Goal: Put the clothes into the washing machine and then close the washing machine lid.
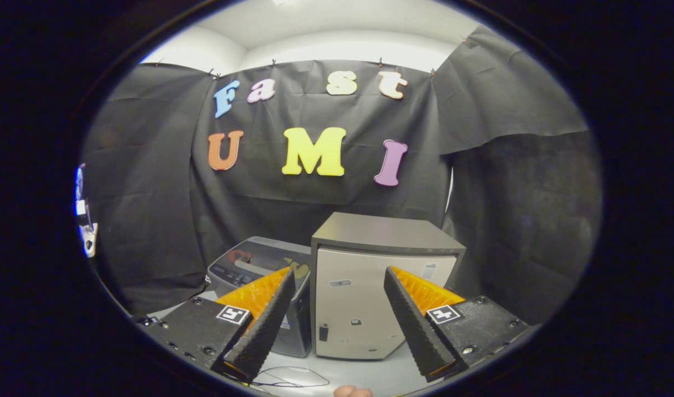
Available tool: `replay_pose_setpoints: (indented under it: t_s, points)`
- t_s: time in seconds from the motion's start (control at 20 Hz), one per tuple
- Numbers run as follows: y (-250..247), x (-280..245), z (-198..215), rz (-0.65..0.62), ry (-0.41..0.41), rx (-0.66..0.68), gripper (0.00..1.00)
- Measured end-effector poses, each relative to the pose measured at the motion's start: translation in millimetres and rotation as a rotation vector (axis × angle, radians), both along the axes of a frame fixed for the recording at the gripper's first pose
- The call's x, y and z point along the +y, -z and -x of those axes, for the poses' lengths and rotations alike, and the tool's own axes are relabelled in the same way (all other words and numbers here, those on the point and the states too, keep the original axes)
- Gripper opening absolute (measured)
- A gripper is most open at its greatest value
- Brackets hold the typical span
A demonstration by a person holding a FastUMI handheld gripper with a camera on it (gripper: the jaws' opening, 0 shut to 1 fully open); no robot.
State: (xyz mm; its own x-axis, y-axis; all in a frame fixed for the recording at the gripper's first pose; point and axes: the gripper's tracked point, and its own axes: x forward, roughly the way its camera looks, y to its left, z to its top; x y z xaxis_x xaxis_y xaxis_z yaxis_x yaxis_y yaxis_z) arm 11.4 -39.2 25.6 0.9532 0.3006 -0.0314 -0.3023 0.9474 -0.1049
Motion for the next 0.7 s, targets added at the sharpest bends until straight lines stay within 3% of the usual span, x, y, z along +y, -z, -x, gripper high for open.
replay_pose_setpoints:
  t_s: [0.7]
  points:
    - [-2.3, 7.0, -0.6, 0.019, 0.008, -0.005, 1.00]
